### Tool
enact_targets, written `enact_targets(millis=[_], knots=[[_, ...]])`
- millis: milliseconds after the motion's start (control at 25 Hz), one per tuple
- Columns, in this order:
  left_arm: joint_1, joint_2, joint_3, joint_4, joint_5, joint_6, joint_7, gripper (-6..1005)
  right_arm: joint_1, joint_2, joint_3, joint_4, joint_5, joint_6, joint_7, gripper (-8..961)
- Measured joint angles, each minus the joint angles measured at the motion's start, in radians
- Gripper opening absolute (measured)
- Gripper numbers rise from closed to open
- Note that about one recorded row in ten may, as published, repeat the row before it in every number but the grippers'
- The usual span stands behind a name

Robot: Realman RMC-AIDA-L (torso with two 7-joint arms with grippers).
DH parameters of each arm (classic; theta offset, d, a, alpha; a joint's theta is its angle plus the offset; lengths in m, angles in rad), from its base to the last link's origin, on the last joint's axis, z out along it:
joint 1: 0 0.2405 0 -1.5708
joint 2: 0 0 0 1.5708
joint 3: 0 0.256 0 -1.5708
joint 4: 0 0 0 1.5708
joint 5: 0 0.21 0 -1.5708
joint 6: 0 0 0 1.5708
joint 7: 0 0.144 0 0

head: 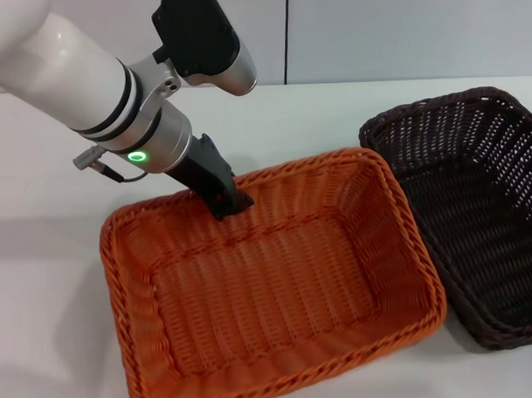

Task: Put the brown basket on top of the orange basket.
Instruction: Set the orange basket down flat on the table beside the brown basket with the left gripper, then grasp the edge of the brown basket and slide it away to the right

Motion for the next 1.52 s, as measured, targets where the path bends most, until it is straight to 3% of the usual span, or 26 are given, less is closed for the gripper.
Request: enact_targets(millis=[760, 880, 1200, 1240, 1280, 1360, 1400, 1440, 1480, 1520], knots=[[0.021, 0.001, 0.007, 0.024, 0.049, -0.136, -0.007, 187, 0.0, 0.005, 0.0, 0.001, 0.0, 0.016, -0.009, 825], [0.031, 0.003, 0.006, 0.04, 0.048, -0.138, -0.01, 356, 0.0, 0.005, 0.001, 0.002, 0.0, 0.023, -0.009, 825], [0.074, 0.004, 0.01, 0.115, 0.04, -0.139, -0.01, 629, 0.001, 0.001, -0.011, 0.003, -0.009, 0.003, 0.001, 823], [0.074, 0.004, 0.01, 0.115, 0.04, -0.139, -0.01, 716, 0.001, 0.001, -0.011, 0.003, -0.009, 0.003, 0.001, 823], [0.175, 0.003, 0.007, 0.226, -0.06, -0.229, -0.007, 802, -0.001, 0.0, -0.018, -0.001, -0.01, -0.013, 0.013, 823], [0.175, 0.003, 0.007, 0.226, -0.06, -0.229, -0.007, 810, -0.005, -0.002, -0.041, -0.018, -0.012, -0.046, 0.057, 823], [0.231, 0.005, 0.013, 0.266, -0.131, -0.289, 0.005, 815, -0.012, -0.002, -0.071, -0.047, -0.012, -0.08, 0.124, 823], [0.231, 0.005, 0.013, 0.266, -0.131, -0.289, 0.005, 819, -0.012, -0.002, -0.071, -0.047, -0.012, -0.08, 0.124, 823], [0.356, 0.007, 0.037, 0.31, -0.334, -0.435, 0.112, 823, -0.014, -0.002, -0.081, -0.058, -0.012, -0.092, 0.148, 824], [0.356, 0.007, 0.037, 0.31, -0.334, -0.435, 0.112, 827, -0.016, -0.001, -0.089, -0.068, -0.013, -0.103, 0.169, 824]])
